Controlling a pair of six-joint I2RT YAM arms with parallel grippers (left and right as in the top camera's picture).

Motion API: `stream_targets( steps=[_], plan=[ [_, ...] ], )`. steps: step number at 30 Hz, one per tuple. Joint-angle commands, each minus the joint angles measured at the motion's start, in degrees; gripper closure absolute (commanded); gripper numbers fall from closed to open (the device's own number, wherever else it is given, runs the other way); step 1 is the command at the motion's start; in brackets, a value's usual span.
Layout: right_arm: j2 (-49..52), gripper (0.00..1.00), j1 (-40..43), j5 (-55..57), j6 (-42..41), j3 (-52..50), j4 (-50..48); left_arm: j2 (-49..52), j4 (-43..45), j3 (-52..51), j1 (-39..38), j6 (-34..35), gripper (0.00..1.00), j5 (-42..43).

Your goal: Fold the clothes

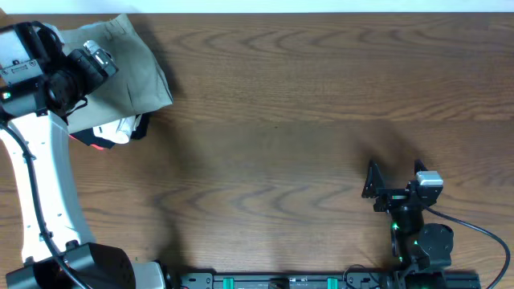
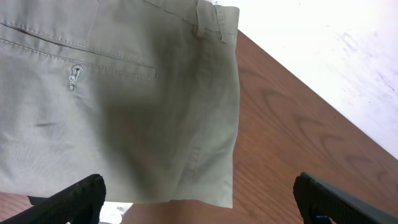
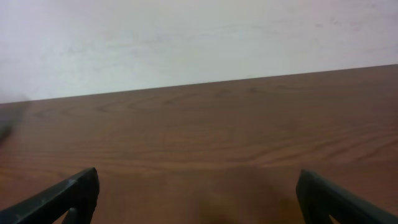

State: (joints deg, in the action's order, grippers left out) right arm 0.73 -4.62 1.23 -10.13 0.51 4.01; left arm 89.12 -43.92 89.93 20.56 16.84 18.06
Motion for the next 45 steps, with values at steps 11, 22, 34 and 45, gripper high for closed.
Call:
stream_targets(
  steps=[11,22,34,45],
  plan=[
    [-0.4,0.01,0.6,-0.4,-0.1,-0.2,0.1,-1.3,-0.2,-0.1,-0.1,0.0,0.02,0.4],
    [-0.4,0.01,0.6,-0.4,-0.1,-0.2,0.1,-1.3,-0.2,-0.1,-0.1,0.0,0.02,0.4],
    [-0.4,0.01,0.6,-0.4,-0.1,-0.2,0.1,-7.3,-0.2,-4.4,-0.6,0.0,0.02,0.4],
    [-0.4,0.01,0.6,-0.4,-0.1,-0.2,0.1,-34.2,-0.2,-29.6,-0.7,0.0,0.02,0.4]
  ],
)
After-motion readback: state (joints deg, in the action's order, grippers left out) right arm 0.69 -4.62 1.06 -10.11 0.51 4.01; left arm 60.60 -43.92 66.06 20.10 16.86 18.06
